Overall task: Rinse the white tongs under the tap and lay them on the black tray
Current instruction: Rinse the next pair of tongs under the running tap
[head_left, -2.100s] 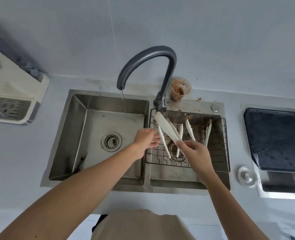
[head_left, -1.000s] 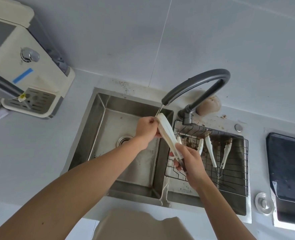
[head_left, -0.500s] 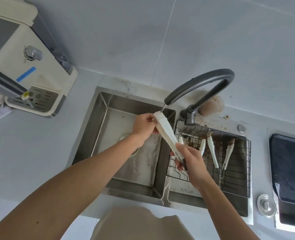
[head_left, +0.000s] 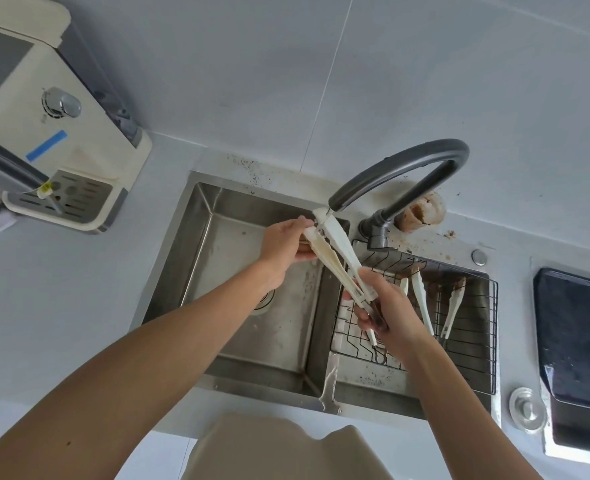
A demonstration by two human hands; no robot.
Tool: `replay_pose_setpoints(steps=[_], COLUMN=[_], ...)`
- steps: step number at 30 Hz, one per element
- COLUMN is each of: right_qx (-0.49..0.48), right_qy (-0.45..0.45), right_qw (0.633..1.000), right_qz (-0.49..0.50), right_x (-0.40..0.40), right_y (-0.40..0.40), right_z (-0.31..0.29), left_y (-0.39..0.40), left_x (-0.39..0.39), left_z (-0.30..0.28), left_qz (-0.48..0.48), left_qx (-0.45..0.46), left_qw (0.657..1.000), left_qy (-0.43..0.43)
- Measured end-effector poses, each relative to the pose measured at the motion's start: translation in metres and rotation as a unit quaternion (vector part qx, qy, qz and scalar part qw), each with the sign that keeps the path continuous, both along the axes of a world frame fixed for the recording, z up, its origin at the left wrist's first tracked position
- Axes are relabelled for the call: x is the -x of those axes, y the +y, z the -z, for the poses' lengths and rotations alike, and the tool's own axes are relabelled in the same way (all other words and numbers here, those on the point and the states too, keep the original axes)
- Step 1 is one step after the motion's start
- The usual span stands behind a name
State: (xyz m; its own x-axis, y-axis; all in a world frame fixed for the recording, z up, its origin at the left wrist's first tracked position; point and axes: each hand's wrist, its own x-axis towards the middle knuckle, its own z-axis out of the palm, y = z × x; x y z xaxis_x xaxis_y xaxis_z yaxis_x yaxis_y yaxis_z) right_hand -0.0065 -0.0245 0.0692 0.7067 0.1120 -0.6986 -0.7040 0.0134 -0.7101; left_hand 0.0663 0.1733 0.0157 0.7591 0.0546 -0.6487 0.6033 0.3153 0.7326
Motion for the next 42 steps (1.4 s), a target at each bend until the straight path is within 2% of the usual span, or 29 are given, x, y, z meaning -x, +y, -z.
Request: replay_pose_setpoints(steps=[4,9,13,18,22,24,26,29,31,36,39,42], right_qx=[0.054,0.086,0.108,0.121,0.160,0.210,0.287,0.413,0.456,0.507,0.492,0.453], right_qy=[-0.040,-0.055,-0.069,-0.091,-0.117,-0.144,-0.175,-0.242,-0.291,-0.364,-0.383,-0.366], right_qw=[0.997,0.994,0.992,0.988,0.980,0.967,0.940,0.874,0.837,0.775,0.769,0.801], right_qz=[0.023,0.027,0.011,-0.001,-0.008,-0.027,-0.058,-0.085,-0.083,-0.104,-0.141,-0.135], right_x=[0.009,0.017,0.020,0.025,0.027,0.027,0.028,0.031,0.032,0.035,0.037,0.039], right_y=[0.000,0.002,0.008,0.009,0.007,0.011,0.017,0.024,0.026,0.029,0.027,0.028], right_z=[0.014,0.026,0.027,0.029,0.030,0.030,0.030,0.031,0.031,0.034,0.033,0.027], left_y=[0.000,-0.001,-0.001,-0.005,-0.005,-0.008,-0.010,-0.010,-0.011,-0.012,-0.011,-0.011], left_x=[-0.002,0.004,0.005,-0.001,0.004,0.006,0.006,0.005,0.007,0.012,0.011,0.008], left_z=[-0.004,0.001,0.007,0.004,-0.006,-0.007,-0.007,-0.008,-0.012,-0.007,-0.004,-0.004], left_qz=[-0.009,0.065,0.019,-0.029,0.017,0.058,0.053,-0.003,-0.037,-0.034,-0.036,-0.028], left_qx=[0.044,-0.018,-0.053,-0.059,-0.061,-0.119,-0.146,-0.065,-0.018,-0.060,-0.076,-0.055], left_qw=[0.999,0.996,0.997,0.998,0.998,0.990,0.986,0.998,0.999,0.998,0.996,0.998], left_qy=[-0.013,-0.063,-0.046,0.025,-0.017,-0.049,-0.056,-0.021,-0.011,0.002,0.013,0.017])
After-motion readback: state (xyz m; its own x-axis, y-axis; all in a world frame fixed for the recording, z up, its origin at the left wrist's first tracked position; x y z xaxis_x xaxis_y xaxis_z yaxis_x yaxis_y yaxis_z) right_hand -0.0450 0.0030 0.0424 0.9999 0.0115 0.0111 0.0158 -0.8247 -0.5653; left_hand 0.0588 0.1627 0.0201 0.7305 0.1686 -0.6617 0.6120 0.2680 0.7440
